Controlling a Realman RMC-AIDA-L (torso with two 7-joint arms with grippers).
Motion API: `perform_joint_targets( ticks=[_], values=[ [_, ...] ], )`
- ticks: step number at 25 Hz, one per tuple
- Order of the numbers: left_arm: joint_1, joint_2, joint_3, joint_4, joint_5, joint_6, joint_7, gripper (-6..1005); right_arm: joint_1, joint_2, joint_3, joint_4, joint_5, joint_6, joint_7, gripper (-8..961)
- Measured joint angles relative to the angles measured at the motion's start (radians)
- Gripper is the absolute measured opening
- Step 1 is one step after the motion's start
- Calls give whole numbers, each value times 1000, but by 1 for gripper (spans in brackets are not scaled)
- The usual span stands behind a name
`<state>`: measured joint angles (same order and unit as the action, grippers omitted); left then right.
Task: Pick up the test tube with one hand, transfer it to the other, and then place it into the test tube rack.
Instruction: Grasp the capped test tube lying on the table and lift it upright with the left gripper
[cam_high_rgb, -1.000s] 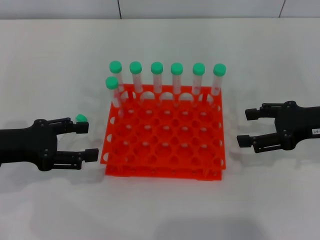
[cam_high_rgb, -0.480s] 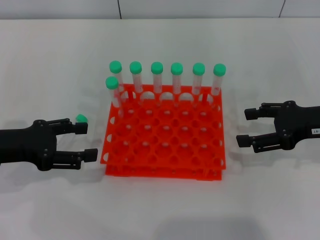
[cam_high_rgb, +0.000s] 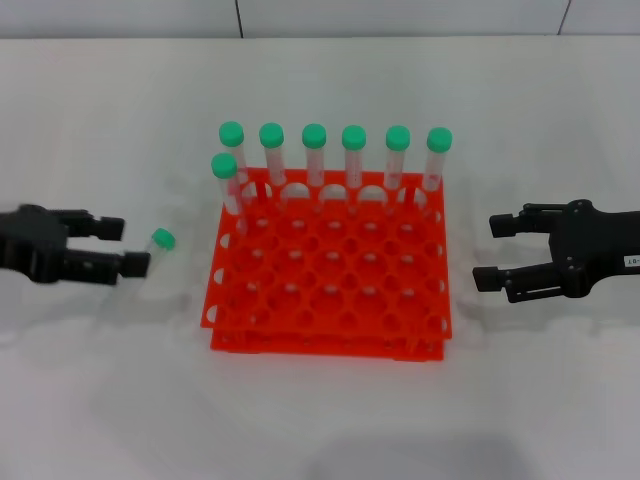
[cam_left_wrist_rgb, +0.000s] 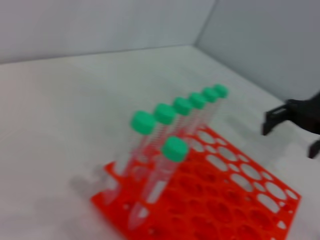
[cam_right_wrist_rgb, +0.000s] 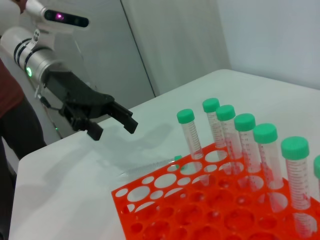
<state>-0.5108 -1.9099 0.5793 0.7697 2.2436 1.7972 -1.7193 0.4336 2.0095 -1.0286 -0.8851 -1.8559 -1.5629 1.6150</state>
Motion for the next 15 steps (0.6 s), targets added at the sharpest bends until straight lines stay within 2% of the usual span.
perform_joint_targets(
  ticks=[4, 5, 11, 15],
  values=[
    [-39, 17, -2, 32, 55, -3, -118, 879, -1, 0, 3, 1, 2, -1, 0, 859],
    [-75, 25, -4, 35, 115, -21, -192, 879, -2, 0, 4, 1, 3, -2, 0, 858],
    [-156, 27, 1, 32, 299, -79, -346, 880, 0, 2, 4, 3, 15, -4, 0, 857],
    [-209, 17, 23, 29, 411, -81, -415, 880, -1, 3, 2, 3, 28, -8, 0, 855]
  ],
)
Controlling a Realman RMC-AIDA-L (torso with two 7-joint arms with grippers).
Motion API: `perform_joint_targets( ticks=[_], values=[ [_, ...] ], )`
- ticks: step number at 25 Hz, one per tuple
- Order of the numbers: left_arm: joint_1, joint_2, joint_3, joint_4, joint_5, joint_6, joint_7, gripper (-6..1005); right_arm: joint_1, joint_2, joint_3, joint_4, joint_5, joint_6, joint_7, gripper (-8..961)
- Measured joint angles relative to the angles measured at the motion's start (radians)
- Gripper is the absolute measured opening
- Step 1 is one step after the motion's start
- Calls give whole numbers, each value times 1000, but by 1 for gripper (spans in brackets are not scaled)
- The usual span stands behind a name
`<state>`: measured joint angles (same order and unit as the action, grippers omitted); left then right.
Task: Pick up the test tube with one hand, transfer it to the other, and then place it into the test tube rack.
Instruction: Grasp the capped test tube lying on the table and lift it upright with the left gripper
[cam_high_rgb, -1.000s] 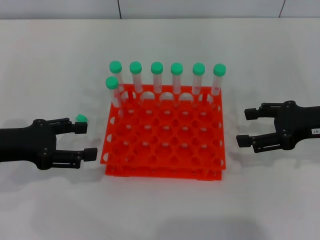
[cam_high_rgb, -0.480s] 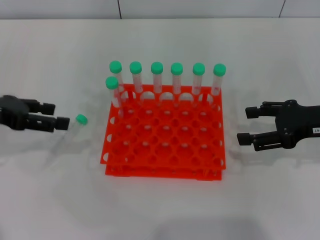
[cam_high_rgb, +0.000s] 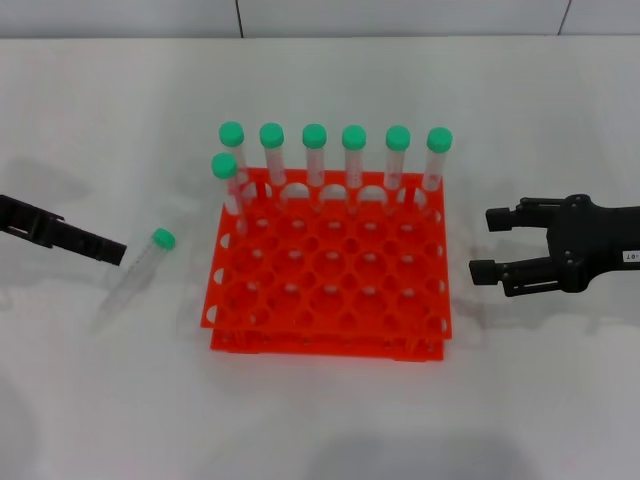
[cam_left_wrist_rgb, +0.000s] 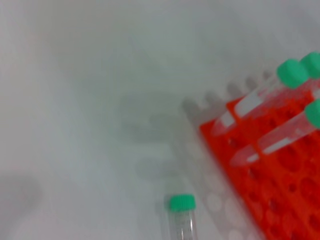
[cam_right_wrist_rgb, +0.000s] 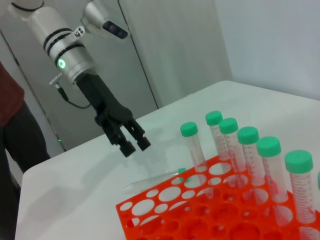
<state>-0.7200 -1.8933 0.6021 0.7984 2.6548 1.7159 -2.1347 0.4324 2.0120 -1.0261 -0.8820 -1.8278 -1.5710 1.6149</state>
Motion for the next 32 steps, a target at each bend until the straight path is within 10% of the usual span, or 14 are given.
perform_joint_targets(
  ticks=[11, 32],
  values=[
    [-41, -5, 256, -55, 37, -27, -130, 879, -4, 1, -5, 0, 4, -6, -1, 852],
    [-50, -11, 266, -91, 76, -100, -133, 879, -26, 0, -4, 2, 10, -6, -12, 846]
  ],
)
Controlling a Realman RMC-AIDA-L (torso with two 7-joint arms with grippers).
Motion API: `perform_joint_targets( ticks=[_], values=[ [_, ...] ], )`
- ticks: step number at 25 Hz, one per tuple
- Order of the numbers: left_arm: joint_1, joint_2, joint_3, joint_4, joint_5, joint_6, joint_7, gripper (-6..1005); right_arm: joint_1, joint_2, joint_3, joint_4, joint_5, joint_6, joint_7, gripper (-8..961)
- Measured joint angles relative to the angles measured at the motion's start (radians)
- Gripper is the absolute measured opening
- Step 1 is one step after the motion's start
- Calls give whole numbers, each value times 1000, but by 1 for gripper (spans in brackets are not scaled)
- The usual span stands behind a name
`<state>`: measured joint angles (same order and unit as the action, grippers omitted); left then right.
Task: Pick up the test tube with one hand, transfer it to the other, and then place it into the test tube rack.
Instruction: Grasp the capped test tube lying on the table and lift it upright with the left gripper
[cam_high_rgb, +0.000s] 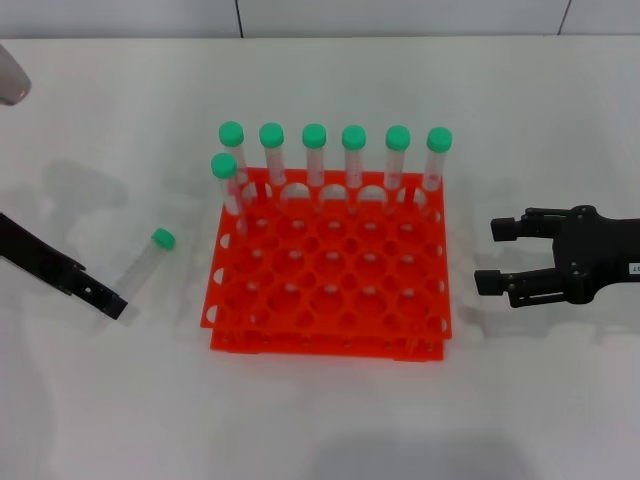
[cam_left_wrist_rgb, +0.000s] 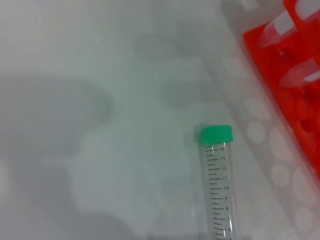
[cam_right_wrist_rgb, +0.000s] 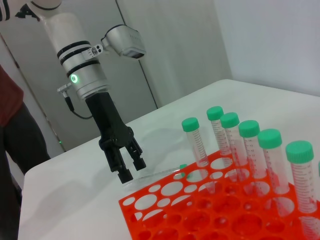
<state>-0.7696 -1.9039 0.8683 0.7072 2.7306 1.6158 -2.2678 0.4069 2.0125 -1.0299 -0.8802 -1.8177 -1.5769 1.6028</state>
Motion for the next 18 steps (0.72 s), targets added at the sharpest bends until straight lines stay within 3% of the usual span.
perform_joint_targets(
  ticks=[7, 13, 18],
  values=[
    [-3, -14, 32, -1, 0, -27, -5, 874, 0, 0, 3, 1, 0, 1, -1, 844],
    [-7, -17, 34, -2, 0, -27, -4, 773, -2, 0, 4, 1, 0, 0, -1, 842],
    [-7, -25, 37, -2, 0, -30, 1, 614, -2, 0, 4, 1, 0, 1, -1, 841]
  ],
)
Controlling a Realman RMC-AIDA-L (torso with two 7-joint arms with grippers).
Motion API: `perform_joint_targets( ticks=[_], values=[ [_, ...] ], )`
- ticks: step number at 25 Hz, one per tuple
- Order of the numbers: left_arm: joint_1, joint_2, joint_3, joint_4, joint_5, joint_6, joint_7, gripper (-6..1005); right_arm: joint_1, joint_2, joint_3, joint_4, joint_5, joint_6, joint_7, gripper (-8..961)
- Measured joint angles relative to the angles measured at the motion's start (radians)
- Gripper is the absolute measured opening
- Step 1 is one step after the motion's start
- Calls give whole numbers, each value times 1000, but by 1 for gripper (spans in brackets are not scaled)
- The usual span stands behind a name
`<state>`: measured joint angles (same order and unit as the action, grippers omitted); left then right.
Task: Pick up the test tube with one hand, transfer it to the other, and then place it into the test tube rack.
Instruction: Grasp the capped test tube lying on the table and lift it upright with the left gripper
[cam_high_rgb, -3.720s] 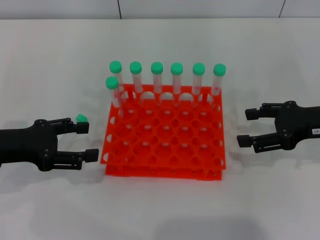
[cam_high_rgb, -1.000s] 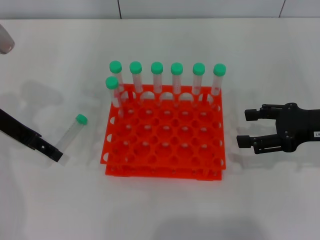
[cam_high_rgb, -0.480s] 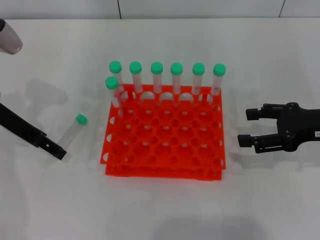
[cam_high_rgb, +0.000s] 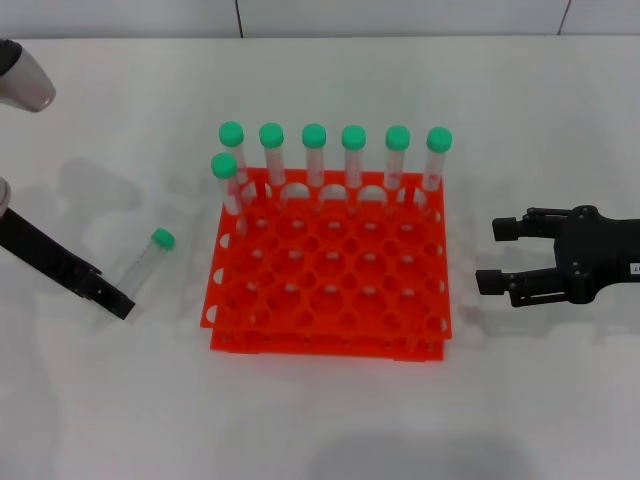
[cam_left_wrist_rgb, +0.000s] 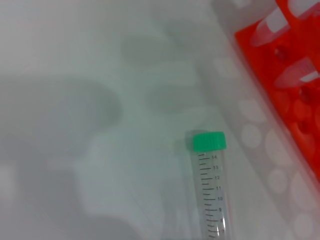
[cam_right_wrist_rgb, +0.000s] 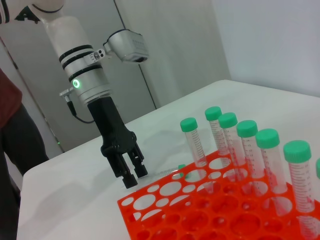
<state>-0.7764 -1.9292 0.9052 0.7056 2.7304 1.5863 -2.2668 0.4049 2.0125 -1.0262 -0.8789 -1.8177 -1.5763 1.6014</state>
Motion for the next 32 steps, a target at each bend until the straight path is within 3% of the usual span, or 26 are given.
perform_joint_targets(
  ticks=[19, 32],
  values=[
    [-18, -3, 47, -38, -4, -53, -5, 605, -14, 0, 2, 0, 0, 2, -1, 835],
    [-22, -4, 49, -40, 3, -62, -7, 538, -15, -2, 1, 0, 0, 3, -1, 831]
  ],
)
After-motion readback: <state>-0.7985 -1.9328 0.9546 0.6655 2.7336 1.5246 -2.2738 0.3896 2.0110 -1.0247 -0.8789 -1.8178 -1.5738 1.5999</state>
